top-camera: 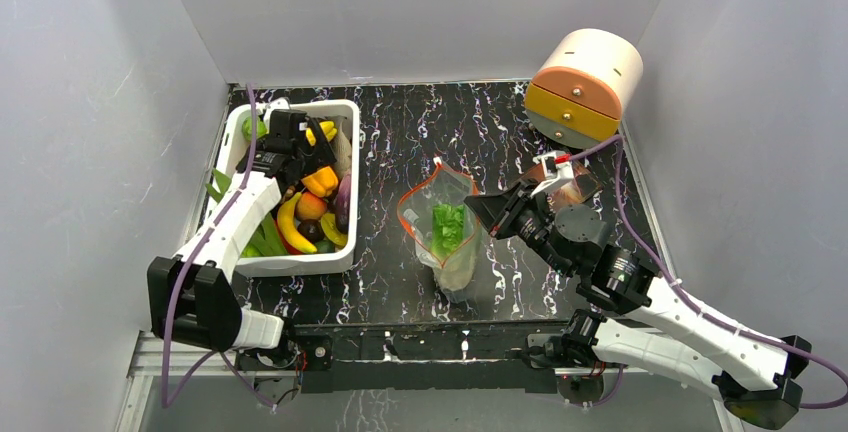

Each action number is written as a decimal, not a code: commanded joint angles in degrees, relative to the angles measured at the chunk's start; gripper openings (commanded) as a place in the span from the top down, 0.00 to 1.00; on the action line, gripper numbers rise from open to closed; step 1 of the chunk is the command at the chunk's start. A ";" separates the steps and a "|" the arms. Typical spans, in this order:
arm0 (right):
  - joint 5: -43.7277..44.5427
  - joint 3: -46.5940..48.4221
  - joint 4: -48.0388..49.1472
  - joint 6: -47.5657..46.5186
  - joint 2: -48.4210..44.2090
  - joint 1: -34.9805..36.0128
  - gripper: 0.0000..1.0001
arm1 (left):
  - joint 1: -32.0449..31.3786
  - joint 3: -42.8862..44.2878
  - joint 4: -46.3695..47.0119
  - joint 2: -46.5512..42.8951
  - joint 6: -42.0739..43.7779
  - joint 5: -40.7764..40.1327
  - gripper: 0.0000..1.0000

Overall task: Place the food in the zip-top bag and seal the zipper
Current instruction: Pick up the fake vegetable from the bin.

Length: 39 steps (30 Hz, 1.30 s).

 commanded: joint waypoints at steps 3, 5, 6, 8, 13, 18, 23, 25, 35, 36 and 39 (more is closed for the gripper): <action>-1.38 -0.08 4.69 -0.68 -0.27 -0.23 1.00 | 1.08 -2.35 4.57 1.87 -3.72 1.22 0.11; -1.59 -0.23 4.69 -0.53 -0.27 -0.25 1.00 | 1.21 -2.61 4.78 2.44 -4.44 1.15 0.11; -1.62 -0.35 4.81 -0.52 -0.27 -0.21 1.00 | 1.30 -2.67 4.65 2.71 -4.74 0.96 0.11; -1.67 -0.48 5.03 -0.37 -0.27 -0.27 1.00 | 1.53 -2.68 4.35 3.41 -5.17 0.38 0.11; -1.75 -0.63 5.19 -0.20 -0.44 -0.27 1.00 | 2.60 -3.62 5.04 5.34 -5.63 0.99 0.11; -2.06 -0.71 5.04 -0.04 -0.44 -0.26 1.00 | 3.16 -5.22 9.24 6.88 -4.54 4.62 0.15; -2.06 -1.07 5.36 0.05 -0.31 -0.22 1.00 | 3.28 -4.51 9.29 9.95 -4.95 5.49 0.16; -2.17 -0.99 5.32 0.04 -0.27 -0.26 1.00 | 3.28 -4.43 9.34 10.80 -5.30 5.51 0.17; -1.92 -1.67 4.80 0.58 -0.73 -0.23 1.00 | 3.29 -4.83 8.83 8.07 -2.98 6.17 0.35; -1.99 -1.73 4.55 0.79 -0.67 -0.26 1.00 | 3.28 -4.99 8.74 7.34 -2.67 6.18 0.39; -1.79 -2.30 4.21 0.74 -0.62 -0.26 1.00 | 3.32 -5.64 9.05 5.39 -1.41 6.58 0.47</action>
